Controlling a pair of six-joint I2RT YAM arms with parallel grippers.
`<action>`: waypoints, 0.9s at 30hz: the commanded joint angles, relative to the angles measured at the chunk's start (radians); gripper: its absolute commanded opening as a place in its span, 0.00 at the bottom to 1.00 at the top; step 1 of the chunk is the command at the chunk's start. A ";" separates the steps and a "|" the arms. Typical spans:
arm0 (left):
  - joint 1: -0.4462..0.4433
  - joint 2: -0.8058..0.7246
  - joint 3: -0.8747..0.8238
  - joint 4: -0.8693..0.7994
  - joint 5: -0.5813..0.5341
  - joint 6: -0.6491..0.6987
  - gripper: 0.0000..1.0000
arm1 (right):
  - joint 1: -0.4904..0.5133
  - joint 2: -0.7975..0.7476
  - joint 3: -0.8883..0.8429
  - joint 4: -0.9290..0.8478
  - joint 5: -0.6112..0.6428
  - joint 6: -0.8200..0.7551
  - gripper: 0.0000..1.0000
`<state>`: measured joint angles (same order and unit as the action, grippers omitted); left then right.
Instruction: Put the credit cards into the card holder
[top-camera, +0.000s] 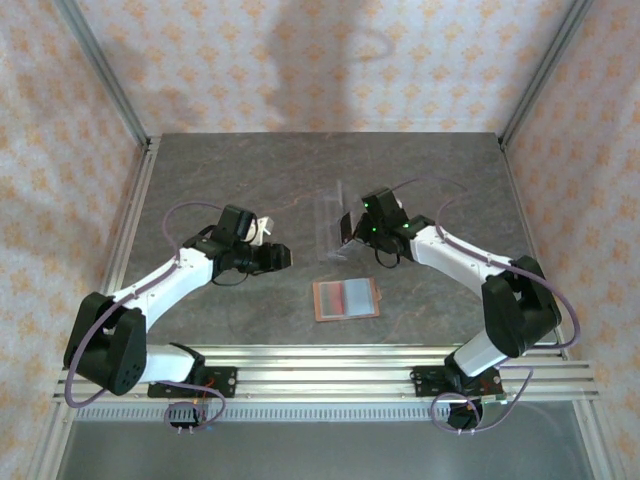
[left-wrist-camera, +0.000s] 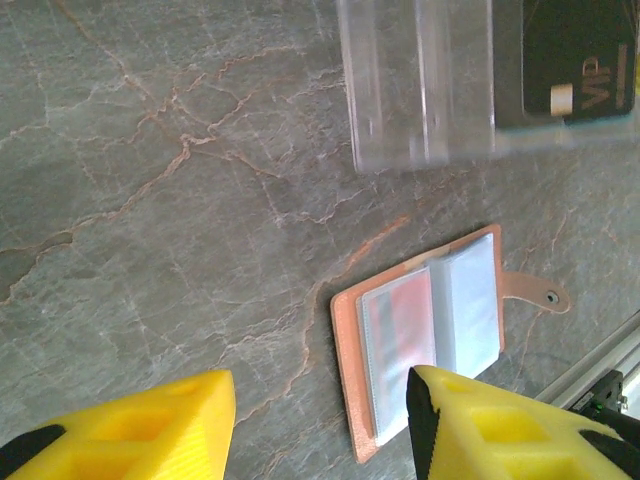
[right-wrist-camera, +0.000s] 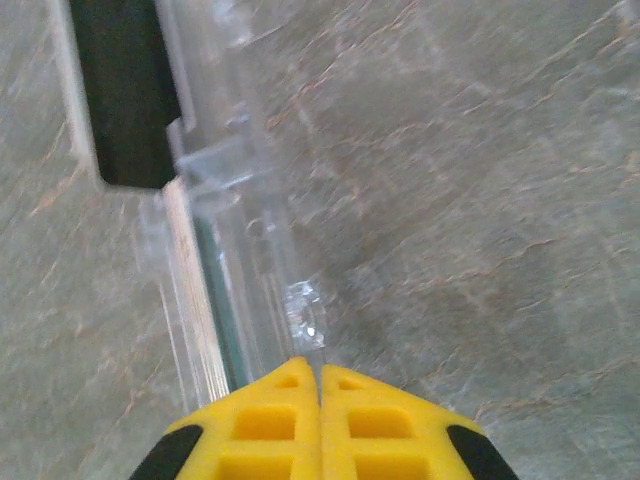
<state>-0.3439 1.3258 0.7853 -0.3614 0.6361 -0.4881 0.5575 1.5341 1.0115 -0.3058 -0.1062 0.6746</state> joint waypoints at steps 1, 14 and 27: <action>0.005 -0.012 0.011 -0.002 0.026 0.025 0.50 | -0.005 -0.004 -0.004 0.000 0.139 0.103 0.05; 0.005 -0.083 -0.029 -0.028 0.003 0.034 0.50 | -0.028 -0.002 0.069 -0.135 0.109 -0.188 0.10; 0.005 -0.131 -0.143 0.127 -0.020 -0.101 0.52 | -0.041 0.087 0.291 -0.378 0.014 -0.399 0.61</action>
<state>-0.3439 1.2163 0.6651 -0.3046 0.6376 -0.5358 0.4847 1.5761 1.2678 -0.5980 -0.0818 0.3279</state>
